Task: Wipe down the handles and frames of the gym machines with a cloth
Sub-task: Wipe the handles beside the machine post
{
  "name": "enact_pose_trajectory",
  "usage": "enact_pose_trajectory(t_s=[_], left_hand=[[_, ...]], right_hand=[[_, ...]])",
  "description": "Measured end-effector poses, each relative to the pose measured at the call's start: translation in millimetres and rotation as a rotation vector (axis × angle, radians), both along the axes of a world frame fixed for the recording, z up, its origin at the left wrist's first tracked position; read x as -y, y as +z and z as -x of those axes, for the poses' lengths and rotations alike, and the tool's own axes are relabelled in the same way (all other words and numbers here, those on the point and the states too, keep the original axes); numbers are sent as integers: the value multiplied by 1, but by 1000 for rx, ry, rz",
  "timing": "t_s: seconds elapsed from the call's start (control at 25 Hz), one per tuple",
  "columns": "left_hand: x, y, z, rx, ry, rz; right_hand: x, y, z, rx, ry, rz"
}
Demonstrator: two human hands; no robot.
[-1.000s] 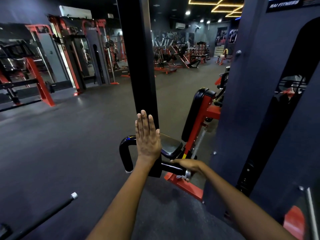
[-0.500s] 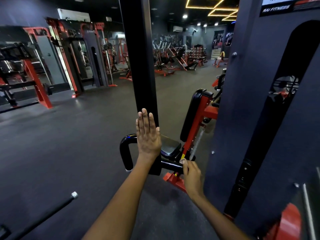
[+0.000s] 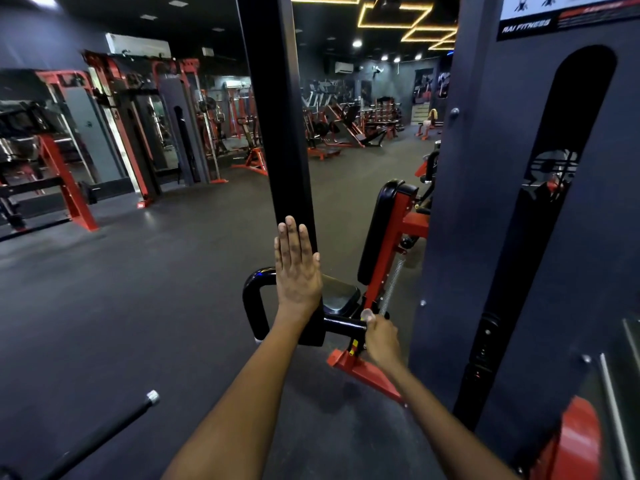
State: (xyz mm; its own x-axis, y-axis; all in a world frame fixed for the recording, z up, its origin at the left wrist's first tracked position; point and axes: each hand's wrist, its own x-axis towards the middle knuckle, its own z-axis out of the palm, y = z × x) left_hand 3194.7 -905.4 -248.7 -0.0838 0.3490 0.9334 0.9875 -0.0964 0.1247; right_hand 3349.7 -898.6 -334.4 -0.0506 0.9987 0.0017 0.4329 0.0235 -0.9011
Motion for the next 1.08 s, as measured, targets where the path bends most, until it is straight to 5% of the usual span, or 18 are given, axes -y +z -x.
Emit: enact_pose_trajectory(t_s=[0.12, 0.28, 0.44, 0.6, 0.8, 0.92, 1.08], left_hand=[[2, -2, 1, -3, -1, 8], [3, -4, 2, -13, -10, -1], [5, -4, 3, -13, -39, 23], [5, -4, 4, -21, -12, 32], [6, -4, 5, -40, -7, 25], [4, -5, 3, -20, -15, 27], [2, -5, 3, -18, -1, 28]], right_hand=[[-9, 5, -14, -216, 144, 382], [-1, 20, -36, -36, 156, 407], [-24, 21, -34, 122, -187, -187], [-8, -7, 16, 493, 378, -550], [-19, -39, -43, 781, 703, -1207], [-18, -27, -84, 775, 694, -1275], [-7, -21, -7, 631, 598, -1176]])
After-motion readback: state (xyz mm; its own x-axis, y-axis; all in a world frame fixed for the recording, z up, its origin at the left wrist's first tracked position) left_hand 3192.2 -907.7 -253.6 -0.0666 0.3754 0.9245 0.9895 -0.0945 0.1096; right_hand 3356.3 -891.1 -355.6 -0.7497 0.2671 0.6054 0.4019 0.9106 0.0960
